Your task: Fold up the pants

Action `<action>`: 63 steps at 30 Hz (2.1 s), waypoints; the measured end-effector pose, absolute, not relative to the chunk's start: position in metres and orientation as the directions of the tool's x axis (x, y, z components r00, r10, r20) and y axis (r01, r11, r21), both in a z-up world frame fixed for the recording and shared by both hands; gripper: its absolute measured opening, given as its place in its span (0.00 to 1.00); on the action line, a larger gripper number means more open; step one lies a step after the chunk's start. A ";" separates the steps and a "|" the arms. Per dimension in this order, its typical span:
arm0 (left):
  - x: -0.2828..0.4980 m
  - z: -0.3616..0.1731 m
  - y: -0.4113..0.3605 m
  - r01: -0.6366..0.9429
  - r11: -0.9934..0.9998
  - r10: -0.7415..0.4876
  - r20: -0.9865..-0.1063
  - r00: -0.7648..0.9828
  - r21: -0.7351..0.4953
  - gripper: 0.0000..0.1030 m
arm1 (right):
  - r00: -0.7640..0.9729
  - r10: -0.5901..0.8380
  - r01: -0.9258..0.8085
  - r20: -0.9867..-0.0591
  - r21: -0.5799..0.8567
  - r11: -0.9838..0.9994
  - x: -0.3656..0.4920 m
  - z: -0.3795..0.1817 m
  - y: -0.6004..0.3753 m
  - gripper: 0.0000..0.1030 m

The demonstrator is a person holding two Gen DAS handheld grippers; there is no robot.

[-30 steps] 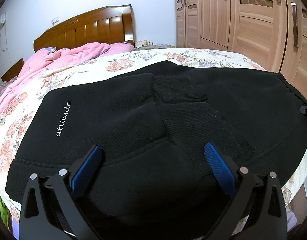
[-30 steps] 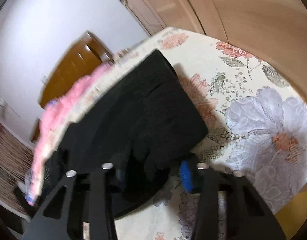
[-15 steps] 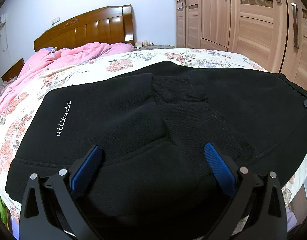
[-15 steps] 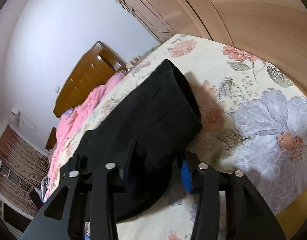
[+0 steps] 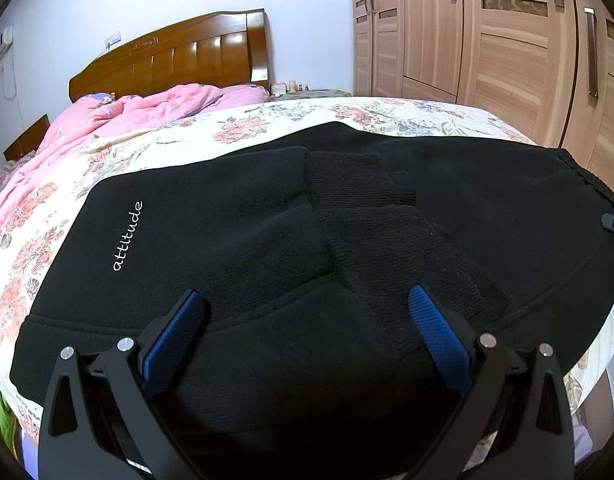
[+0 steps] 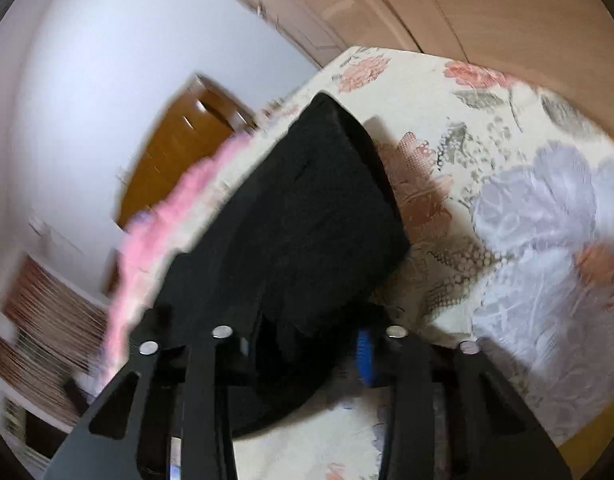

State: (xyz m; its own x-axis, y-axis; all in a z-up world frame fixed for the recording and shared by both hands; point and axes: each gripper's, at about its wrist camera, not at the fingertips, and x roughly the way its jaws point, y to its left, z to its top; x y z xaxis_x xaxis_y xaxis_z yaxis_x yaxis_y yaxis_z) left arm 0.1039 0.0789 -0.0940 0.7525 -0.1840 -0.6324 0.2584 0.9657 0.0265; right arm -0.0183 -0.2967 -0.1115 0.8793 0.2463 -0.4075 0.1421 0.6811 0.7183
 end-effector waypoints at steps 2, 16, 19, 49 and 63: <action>0.104 -0.094 0.078 0.257 0.966 -0.184 -0.633 0.752 0.024 0.99 | 0.901 0.237 0.097 -0.362 0.702 0.706 -0.020 -0.094 -0.288 0.31; 0.061 -0.031 0.250 -0.079 0.982 -0.023 -0.524 0.851 -0.171 0.94 | 0.859 0.356 -0.404 -0.368 -0.059 0.913 0.040 0.021 0.032 0.30; 0.044 -0.038 0.283 -0.133 0.974 0.013 -0.536 0.844 -0.185 0.94 | 0.832 0.317 -0.461 -0.455 -0.250 0.851 0.042 -0.020 0.098 0.30; 0.161 -0.081 0.247 0.174 0.672 -0.673 -0.496 0.548 -0.720 0.94 | 0.707 0.492 -0.636 -0.509 -0.152 0.757 0.016 -0.048 0.060 0.49; 0.158 -0.083 0.253 0.223 0.590 -0.753 -0.430 0.498 -0.776 0.96 | 0.708 0.540 -0.649 -0.454 -0.118 0.751 0.029 -0.040 0.079 0.15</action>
